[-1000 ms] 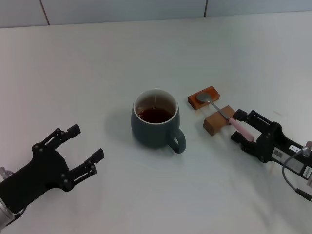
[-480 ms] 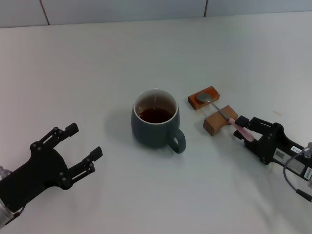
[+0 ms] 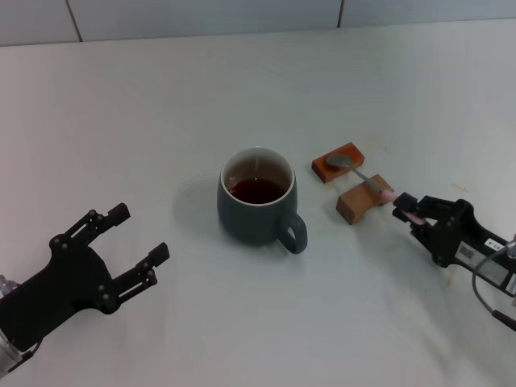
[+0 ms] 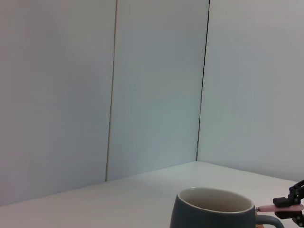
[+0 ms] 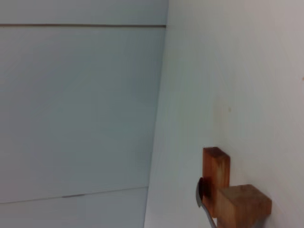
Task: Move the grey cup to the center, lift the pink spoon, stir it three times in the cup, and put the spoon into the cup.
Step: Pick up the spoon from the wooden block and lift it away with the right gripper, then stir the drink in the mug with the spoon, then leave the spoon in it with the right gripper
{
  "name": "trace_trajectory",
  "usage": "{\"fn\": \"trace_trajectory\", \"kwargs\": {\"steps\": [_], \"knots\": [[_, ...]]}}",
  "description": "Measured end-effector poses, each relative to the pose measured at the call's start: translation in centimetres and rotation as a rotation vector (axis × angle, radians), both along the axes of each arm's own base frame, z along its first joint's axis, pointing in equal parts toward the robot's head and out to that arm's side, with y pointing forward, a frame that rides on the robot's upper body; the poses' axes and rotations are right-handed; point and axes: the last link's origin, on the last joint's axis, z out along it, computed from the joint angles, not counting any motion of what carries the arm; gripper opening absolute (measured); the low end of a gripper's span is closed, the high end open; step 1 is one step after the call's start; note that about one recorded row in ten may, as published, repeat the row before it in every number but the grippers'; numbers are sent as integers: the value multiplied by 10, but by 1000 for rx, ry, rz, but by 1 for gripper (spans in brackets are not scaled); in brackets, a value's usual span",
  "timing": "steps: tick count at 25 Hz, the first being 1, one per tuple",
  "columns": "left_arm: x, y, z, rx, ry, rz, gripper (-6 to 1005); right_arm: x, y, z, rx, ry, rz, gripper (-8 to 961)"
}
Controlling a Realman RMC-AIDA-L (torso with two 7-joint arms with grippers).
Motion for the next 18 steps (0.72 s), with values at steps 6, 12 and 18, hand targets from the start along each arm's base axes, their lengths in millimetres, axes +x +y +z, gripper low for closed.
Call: {"fn": "trace_trajectory", "kwargs": {"steps": [6, 12, 18], "knots": [[-1, -2, 0, 1, 1, 5, 819, -14, 5, 9, 184, -214, 265, 149], [-2, -4, 0, 2, 2, 8, 819, -33, 17, 7, 421, -582, 597, 122], [-2, -4, -1, 2, 2, 8, 819, -49, 22, 22, 626, -723, 780, 121]]}}
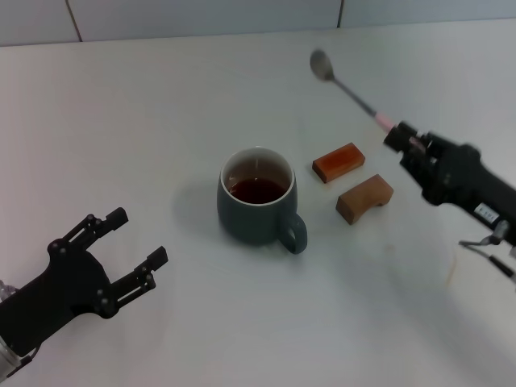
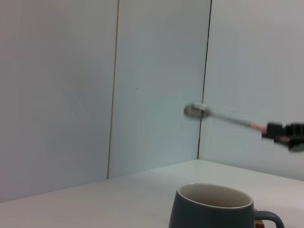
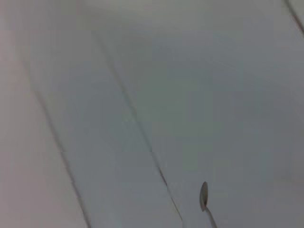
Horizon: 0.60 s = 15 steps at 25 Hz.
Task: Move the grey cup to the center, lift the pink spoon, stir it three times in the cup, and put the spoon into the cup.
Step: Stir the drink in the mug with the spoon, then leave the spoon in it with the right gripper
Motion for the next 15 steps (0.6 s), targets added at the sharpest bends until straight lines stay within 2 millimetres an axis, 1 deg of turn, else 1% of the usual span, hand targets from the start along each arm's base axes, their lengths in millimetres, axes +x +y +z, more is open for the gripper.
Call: {"fn": "trace_trajectory", "kwargs": {"steps": [5, 9, 15], "knots": [[0, 2, 0, 0, 5, 0, 819, -15, 7, 30, 42, -19, 183, 122], [0, 3, 1, 6, 4, 2, 820, -23, 21, 47, -59, -81, 277, 123], [1, 5, 1, 7, -1, 3, 820, -41, 48, 68, -273, -231, 344, 123]]}}
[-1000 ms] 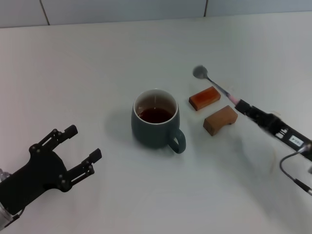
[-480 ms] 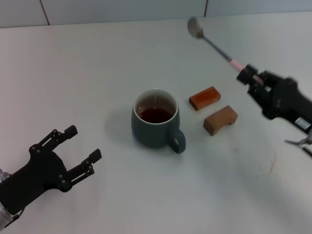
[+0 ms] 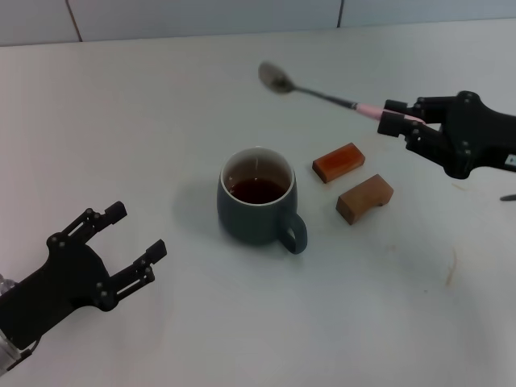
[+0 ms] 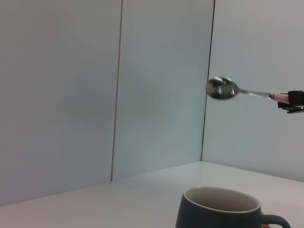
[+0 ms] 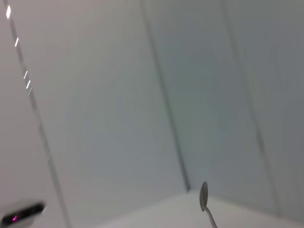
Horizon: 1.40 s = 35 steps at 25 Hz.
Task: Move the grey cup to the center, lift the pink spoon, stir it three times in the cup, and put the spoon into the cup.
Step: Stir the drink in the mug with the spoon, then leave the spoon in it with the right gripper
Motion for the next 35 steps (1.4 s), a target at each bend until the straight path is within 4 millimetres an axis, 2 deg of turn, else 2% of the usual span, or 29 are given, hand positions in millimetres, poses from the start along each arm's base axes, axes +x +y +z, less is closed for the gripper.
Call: {"fn": "trace_trajectory", "kwargs": {"steps": [7, 8, 9, 12, 13, 14, 17, 18, 19, 23, 26, 28, 29, 33, 35], "knots": [[0, 0, 1, 1, -1, -2, 820, -27, 20, 22, -128, -165, 33, 122], [0, 0, 1, 1, 0, -2, 820, -36, 24, 27, -154, -207, 43, 122], [0, 0, 1, 1, 0, -2, 820, -36, 24, 27, -154, -207, 43, 122], [0, 1, 1, 3, 1, -2, 820, -52, 32, 33, -195, -285, 61, 122], [1, 2, 1, 3, 1, -2, 820, -65, 39, 36, -218, -346, 83, 122], [1, 2, 1, 3, 1, -2, 820, -65, 39, 36, -218, -346, 83, 122], [1, 2, 0, 3, 0, -5, 820, -82, 47, 38, -228, -428, 115, 121], [2, 3, 0, 3, -2, -6, 820, -91, 52, 38, -235, -485, 135, 121], [2, 3, 0, 3, -2, -6, 820, -91, 52, 38, -235, -485, 135, 121], [3, 3, -1, 2, -5, -7, 820, -116, 69, 35, -265, -625, 159, 121], [3, 4, 0, 6, -10, -5, 820, -126, 74, 32, -282, -681, 172, 121], [3, 4, 0, 9, -12, -3, 820, -143, 78, 25, -314, -768, 196, 121], [3, 4, 0, 9, -12, -3, 820, -143, 78, 25, -314, -768, 196, 122], [4, 5, -1, 10, -13, -4, 820, -167, 82, 7, -355, -919, 230, 122], [4, 5, -1, 10, -13, -4, 820, -171, 83, 4, -360, -946, 237, 122]]}}
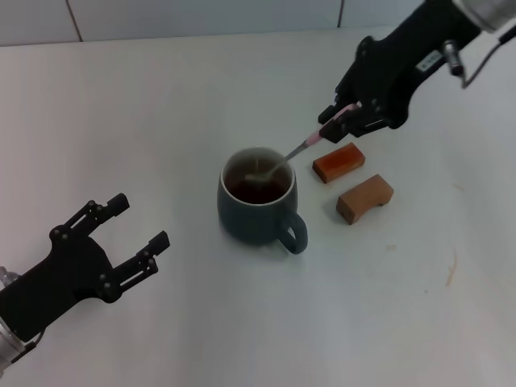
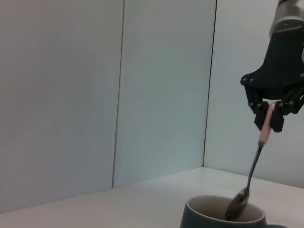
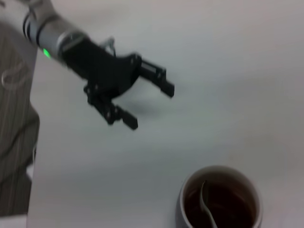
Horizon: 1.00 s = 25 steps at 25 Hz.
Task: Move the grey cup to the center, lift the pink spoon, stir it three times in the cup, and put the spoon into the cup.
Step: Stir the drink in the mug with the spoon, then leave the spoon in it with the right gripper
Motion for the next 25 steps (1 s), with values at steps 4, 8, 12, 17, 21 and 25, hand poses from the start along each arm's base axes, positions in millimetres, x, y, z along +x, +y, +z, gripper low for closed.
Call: {"fn": "trace_trajectory", "kwargs": {"steps": [4, 8, 12, 17, 21, 25], "knots": [[0, 0, -1, -3, 4, 0, 820, -14, 1, -15, -10, -77, 39, 121], [-1, -1, -1, -11, 13, -2, 820, -27, 4, -37, -10, -164, 85, 121], [-1, -1, -1, -14, 15, -3, 820, -30, 5, -50, -10, -214, 105, 122], [-2, -1, -2, -22, 24, -1, 820, -34, 8, -66, -6, -276, 128, 122], [-3, -2, -3, -31, 31, -7, 820, -41, 4, -72, -42, -261, 137, 122], [-3, -3, -4, -41, 39, -9, 820, -45, 6, -75, -24, -238, 151, 121]]}}
